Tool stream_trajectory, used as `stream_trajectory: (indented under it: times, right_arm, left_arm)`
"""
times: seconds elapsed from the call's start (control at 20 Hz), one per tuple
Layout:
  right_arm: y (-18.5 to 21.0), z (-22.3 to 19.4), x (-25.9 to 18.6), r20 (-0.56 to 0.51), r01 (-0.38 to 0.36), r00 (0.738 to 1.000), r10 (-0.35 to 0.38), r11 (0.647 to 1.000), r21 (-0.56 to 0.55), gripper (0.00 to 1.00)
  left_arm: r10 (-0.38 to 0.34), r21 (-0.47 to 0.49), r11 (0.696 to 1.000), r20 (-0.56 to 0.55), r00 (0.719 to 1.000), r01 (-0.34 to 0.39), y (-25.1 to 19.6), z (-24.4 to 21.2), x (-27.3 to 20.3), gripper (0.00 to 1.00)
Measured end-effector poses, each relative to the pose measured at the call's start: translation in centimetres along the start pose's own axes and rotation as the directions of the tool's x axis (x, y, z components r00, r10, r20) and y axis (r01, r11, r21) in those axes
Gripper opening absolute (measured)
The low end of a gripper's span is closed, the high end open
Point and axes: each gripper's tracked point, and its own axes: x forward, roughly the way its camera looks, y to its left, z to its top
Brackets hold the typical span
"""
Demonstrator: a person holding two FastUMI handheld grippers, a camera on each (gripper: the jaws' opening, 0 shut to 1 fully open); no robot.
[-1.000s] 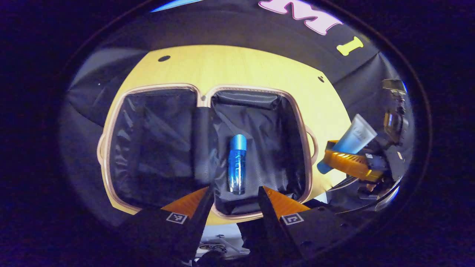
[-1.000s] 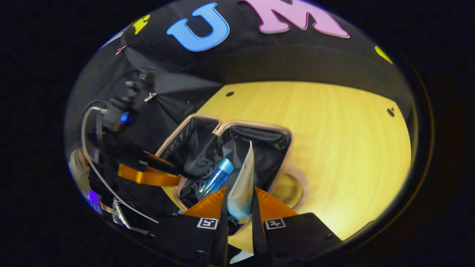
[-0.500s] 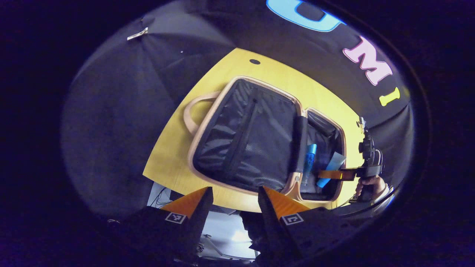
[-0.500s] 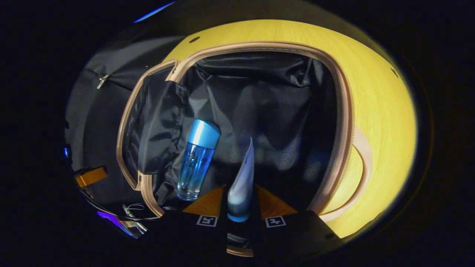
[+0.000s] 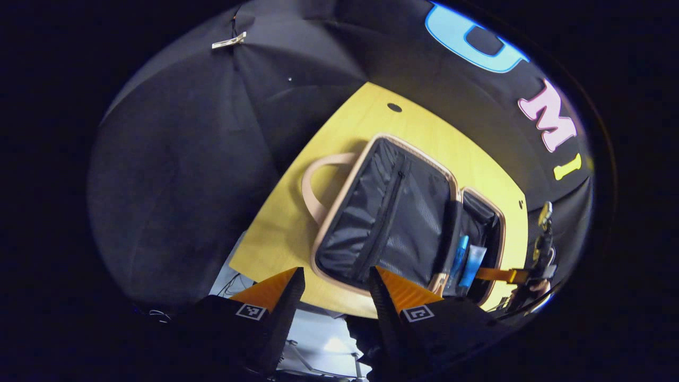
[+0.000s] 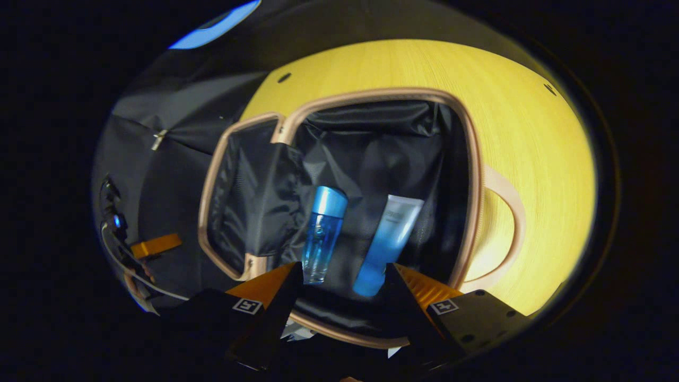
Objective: First open the suitcase, pack the skin care products into it, and then close the suitcase.
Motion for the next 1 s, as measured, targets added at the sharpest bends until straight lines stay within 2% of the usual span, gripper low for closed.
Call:
stream_trajectory:
  times: [0.1, 0.2, 0.3, 0.45, 0.6, 0.8, 0.85, 0.9, 1.0]
  right_arm:
    - [0.1, 0.8, -2.5, 0.087, -0.005, 0.996, 0.013, 0.996, -0.088, 0.98]
    - [-0.2, 1.9, -5.0, 0.162, 0.021, 0.987, 0.008, 0.985, -0.173, 0.97]
    - [0.1, 2.7, -7.2, 0.218, 0.027, 0.976, 0.020, 0.978, -0.209, 0.98]
    - [0.7, 3.6, -9.4, 0.277, 0.014, 0.960, 0.044, 0.979, -0.203, 0.97]
    - [0.1, 4.0, -10.4, 0.307, 0.032, 0.951, 0.026, 0.983, -0.182, 0.97]
    - [-1.7, 3.7, -11.5, 0.313, 0.067, 0.950, -0.017, 0.986, -0.150, 0.97]
    - [-2.0, 3.7, -11.7, 0.314, 0.077, 0.949, -0.030, 0.987, -0.141, 0.97]
    - [-2.3, 3.7, -11.7, 0.316, 0.083, 0.948, -0.038, 0.988, -0.131, 0.97]
    - [-2.9, 4.0, -12.2, 0.326, 0.084, 0.944, -0.046, 0.991, -0.105, 0.97]
  left_arm:
    - [0.005, -0.021, 1.000, 0.029, 1.000, -0.004, 1.3, 2.8, 0.8, 0.78]
    - [0.021, -0.034, 0.999, 0.047, 0.999, -0.020, 3.0, 5.5, 2.3, 0.78]
    - [0.040, -0.042, 0.998, 0.017, 0.999, -0.039, 3.9, 7.0, 4.2, 0.78]
    - [0.082, -0.030, 0.996, -0.061, 0.995, -0.083, 4.8, 8.1, 8.1, 0.78]
    - [0.095, -0.023, 0.995, -0.113, 0.989, -0.098, 4.5, 8.8, 11.6, 0.78]
    - [0.159, 0.016, 0.987, -0.180, 0.971, -0.159, 4.5, 8.2, 15.6, 0.78]
    - [0.183, 0.037, 0.983, -0.187, 0.965, -0.179, 4.7, 7.9, 16.2, 0.85]
    - [0.185, 0.058, 0.982, -0.190, 0.964, -0.177, 4.5, 7.7, 17.0, 0.78]
    - [0.204, 0.092, 0.977, -0.176, 0.963, -0.190, 4.3, 7.9, 16.3, 0.39]
